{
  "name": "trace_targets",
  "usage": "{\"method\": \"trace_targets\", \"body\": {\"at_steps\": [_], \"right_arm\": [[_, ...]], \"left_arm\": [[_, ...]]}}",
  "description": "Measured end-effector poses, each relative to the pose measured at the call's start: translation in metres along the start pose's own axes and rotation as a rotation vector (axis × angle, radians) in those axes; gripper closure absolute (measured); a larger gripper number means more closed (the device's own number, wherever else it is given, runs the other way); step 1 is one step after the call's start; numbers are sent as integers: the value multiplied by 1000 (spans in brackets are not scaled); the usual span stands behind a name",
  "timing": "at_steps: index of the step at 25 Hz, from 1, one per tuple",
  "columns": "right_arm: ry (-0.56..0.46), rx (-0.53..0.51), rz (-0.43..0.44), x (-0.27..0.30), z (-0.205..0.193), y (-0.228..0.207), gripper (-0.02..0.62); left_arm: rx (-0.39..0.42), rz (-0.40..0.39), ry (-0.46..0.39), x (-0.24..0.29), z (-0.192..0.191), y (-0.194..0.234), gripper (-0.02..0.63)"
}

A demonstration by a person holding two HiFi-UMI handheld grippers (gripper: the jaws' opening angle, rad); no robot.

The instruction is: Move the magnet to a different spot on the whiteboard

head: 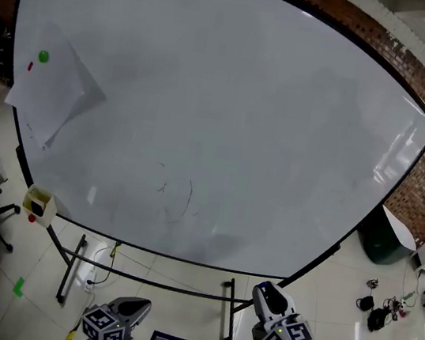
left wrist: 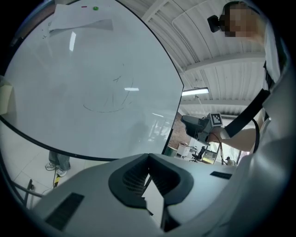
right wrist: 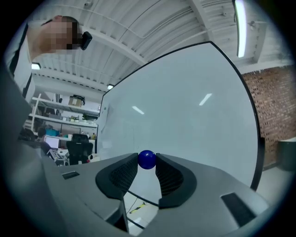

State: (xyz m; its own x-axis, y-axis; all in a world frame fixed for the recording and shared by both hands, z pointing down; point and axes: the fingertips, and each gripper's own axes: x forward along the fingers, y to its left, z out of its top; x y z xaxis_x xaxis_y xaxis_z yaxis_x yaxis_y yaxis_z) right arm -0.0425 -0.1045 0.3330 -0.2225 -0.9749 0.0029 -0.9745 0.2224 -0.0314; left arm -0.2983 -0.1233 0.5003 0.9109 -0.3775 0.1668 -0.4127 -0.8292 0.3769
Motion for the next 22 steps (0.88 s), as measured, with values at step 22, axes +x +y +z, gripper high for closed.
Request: {"method": "trace_targets", "body": {"at_steps": [22], "right_arm": [[64,-553,4,104,40,-46,449]], "left_arm": [[8,156,-29,44,32,46,575]]}}
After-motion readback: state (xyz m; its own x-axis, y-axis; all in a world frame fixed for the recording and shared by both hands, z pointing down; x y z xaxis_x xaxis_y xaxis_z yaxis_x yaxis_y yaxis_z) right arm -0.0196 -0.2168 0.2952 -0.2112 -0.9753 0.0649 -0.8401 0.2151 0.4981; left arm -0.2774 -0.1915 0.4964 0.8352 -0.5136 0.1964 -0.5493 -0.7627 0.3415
